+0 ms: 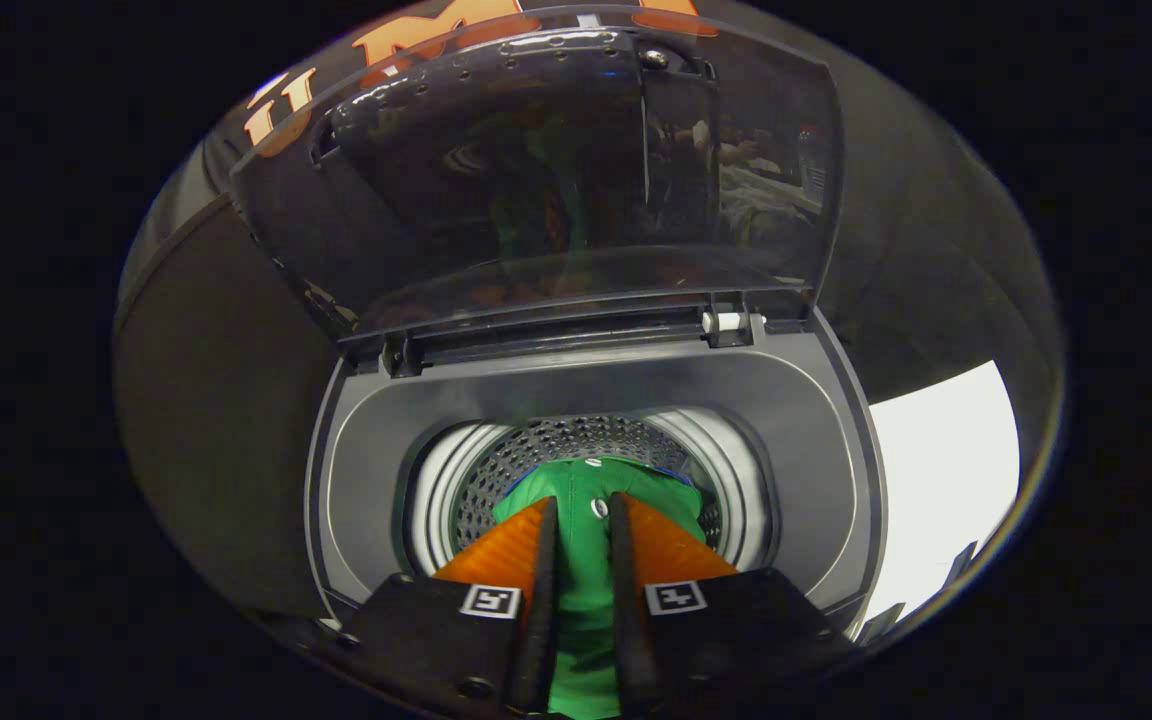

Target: Put the clothes into the washing machine and then close the washing machine lid.

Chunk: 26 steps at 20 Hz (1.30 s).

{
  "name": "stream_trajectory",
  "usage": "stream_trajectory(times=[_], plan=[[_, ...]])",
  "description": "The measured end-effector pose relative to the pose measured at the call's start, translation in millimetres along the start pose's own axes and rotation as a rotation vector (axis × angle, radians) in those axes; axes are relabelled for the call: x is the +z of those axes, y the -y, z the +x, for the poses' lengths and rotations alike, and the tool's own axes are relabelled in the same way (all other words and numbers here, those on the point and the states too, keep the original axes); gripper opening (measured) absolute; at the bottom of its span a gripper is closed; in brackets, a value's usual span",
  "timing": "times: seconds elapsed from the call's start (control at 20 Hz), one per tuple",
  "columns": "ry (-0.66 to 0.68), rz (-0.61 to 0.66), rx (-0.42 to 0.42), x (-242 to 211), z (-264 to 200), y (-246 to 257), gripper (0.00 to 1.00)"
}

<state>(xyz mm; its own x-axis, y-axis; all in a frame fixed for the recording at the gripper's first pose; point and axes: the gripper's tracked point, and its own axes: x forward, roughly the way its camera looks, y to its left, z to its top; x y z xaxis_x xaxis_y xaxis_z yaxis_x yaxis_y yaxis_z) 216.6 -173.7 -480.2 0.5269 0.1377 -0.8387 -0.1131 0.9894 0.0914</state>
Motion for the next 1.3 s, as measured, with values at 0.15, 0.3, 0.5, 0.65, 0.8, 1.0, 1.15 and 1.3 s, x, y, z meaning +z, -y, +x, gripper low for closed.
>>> stream_trajectory(times=[0.15,0.3,0.5,0.65,0.8,1.0,1.15,1.3], plan=[[-0.015,-0.02,-0.012,-8.6,0.2,1.0,0.67],[-0.01,-0.026,-0.023,-14.1,-2.1,4.7,0.99],[0.042,-0.008,-0.021,-8.7,-19.7,3.0,0.99],[0.104,0.0,-0.019,4.4,-39.7,-0.2,0.99],[0.186,0.008,-0.002,24.3,-75.5,-7.7,0.99],[0.342,0.006,0.01,68.9,-138.2,-15.9,0.99],[0.478,0.034,0.037,115.6,-189.2,-26.7,0.99],[0.597,0.039,0.058,159.0,-232.9,-33.8,0.99]])
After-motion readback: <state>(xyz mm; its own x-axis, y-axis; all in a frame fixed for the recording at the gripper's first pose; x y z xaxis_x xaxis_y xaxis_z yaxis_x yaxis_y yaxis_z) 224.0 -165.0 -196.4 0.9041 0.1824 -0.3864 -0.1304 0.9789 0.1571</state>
